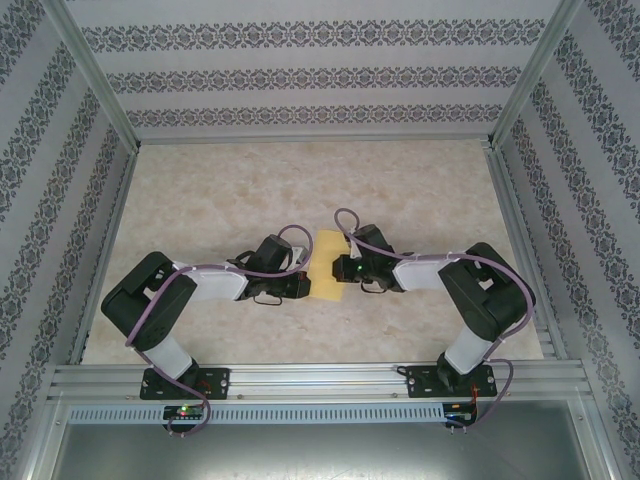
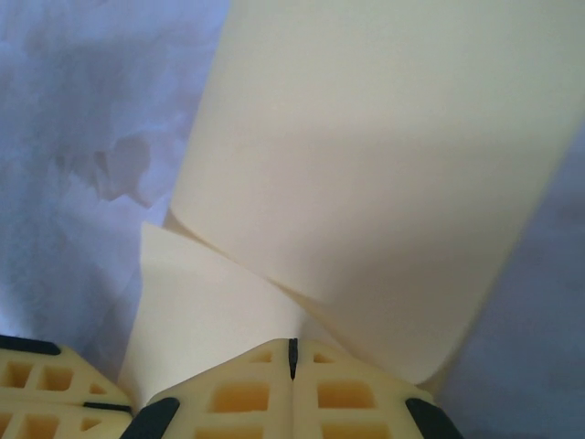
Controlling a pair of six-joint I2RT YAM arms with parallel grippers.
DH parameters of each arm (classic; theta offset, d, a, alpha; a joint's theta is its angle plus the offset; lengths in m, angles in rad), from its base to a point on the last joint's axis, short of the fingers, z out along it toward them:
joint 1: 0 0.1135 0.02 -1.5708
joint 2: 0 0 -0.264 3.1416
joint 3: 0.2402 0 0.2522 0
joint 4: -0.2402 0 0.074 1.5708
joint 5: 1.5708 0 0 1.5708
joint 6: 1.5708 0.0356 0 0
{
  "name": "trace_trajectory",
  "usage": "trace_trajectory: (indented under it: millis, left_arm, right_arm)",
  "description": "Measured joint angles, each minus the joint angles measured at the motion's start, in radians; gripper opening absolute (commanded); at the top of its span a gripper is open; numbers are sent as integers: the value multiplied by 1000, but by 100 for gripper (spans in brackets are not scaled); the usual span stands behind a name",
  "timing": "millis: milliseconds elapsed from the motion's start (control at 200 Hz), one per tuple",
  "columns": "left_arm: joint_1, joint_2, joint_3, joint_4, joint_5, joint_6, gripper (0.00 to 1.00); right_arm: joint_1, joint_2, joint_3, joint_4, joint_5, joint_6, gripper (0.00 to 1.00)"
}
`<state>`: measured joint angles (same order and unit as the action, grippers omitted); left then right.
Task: Fold a paper plane with a square sheet of paper (fold left side to right side)
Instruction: Fold the triangle a second time at the center of the table.
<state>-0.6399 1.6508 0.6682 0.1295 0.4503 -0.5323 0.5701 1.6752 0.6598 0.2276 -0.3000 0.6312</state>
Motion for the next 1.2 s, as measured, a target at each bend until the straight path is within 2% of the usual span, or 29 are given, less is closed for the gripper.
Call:
trace_trajectory:
  millis: [355,585,724,889,1199]
  left_arm:
    - [0,2,2,0,1,0,3]
    - [0,1,6,-5,1,0,3]
    - [0,1,11,-16,1,0,4]
    - [0,1,21,-32,3,0,8]
    - [0,-29,79,-100,56,1,8]
  right_arm:
    - [-116,-63,-31,-57,3,-34,1]
    - [-51,-157,-32,-61,3,-24,2]
    - [4,-77,-4,-23,-28,12,2]
    - [13,11,32,-11,-38,28,1]
    - [12,27,40,-32,-33,26,1]
